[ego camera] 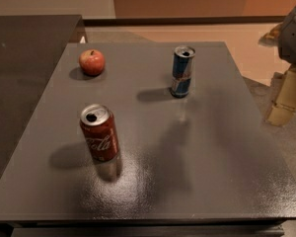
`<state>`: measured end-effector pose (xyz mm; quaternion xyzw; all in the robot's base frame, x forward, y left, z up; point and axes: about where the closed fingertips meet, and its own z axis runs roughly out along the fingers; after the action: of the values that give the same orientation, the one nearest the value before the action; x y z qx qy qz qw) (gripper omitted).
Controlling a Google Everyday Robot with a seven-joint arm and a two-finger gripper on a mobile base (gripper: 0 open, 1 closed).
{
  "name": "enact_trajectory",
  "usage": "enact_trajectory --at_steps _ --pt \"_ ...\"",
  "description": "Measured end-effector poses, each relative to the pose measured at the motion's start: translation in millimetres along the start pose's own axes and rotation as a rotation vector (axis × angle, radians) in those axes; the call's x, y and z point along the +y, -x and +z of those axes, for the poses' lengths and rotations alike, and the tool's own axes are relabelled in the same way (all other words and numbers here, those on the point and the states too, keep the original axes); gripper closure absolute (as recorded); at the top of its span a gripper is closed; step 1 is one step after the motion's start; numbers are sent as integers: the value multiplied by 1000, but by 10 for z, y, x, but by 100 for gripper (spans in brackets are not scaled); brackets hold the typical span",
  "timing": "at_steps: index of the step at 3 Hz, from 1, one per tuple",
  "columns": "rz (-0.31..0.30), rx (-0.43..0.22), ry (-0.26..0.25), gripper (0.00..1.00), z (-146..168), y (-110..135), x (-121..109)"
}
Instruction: Knock redbull can over
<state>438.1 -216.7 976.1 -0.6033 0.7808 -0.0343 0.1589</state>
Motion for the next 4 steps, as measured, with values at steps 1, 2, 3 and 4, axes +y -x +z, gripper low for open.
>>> enact_trajectory --at_steps 1,2,3,4 --pt "0 0 0 0 0 0 0" --pt "30 -8 -7 0 12 42 -46" --pt "89 -67 -31 0 111 121 -186" --pt "138 -132 -39 0 339 236 -384"
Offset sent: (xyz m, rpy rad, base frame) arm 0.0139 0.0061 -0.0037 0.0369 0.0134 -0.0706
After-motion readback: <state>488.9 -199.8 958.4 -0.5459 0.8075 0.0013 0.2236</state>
